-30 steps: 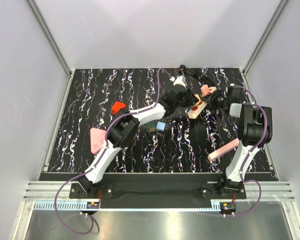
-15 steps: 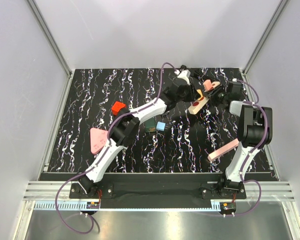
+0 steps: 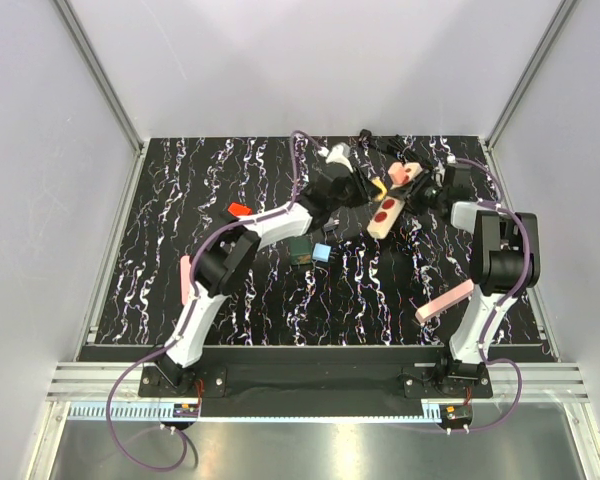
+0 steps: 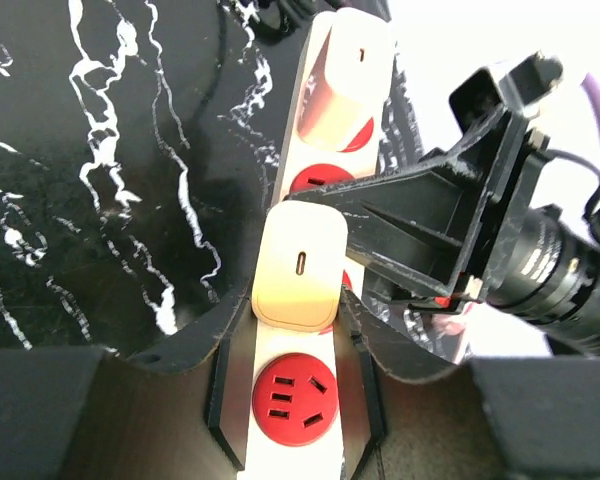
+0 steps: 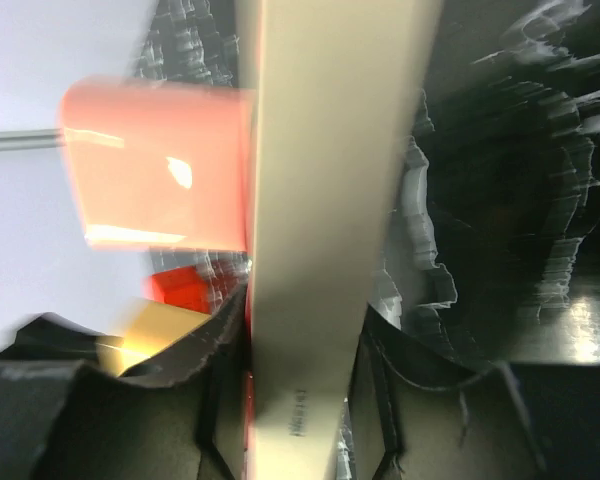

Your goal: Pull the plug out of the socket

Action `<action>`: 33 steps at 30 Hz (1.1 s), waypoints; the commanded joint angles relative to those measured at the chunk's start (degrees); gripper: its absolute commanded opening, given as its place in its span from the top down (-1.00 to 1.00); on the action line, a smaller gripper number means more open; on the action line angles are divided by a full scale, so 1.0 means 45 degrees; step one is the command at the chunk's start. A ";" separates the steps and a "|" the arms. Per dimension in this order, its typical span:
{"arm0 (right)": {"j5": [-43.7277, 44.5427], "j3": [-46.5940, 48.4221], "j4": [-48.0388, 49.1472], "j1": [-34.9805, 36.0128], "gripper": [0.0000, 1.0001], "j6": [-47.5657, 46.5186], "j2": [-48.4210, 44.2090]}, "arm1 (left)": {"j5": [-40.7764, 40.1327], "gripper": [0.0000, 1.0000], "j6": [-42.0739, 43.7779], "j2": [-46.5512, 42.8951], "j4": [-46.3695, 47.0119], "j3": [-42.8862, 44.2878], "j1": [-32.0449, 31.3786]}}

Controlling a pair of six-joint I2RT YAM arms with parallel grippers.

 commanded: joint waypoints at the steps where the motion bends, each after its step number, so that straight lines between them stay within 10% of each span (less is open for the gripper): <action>1: 0.2140 -0.0663 -0.1357 -0.1141 1.00 -0.1766 0.0275 | -0.3198 1.00 -0.1196 -0.1951 0.4674 0.0884 0.1937; 9: 0.2179 -0.0644 -0.1279 -0.1199 1.00 -0.1747 0.0334 | -0.2923 1.00 0.0418 -0.1010 0.3799 0.2623 0.1506; 21: 0.1301 -0.0429 -0.1064 -0.1336 1.00 -0.1961 0.0549 | -0.3254 1.00 0.6726 -0.6965 -0.0475 -0.4655 0.0881; 33: 0.0128 -0.0429 -0.0497 -0.1297 1.00 -0.2020 0.0510 | -0.3257 0.95 0.7943 -0.6873 -0.6142 -0.4136 0.1504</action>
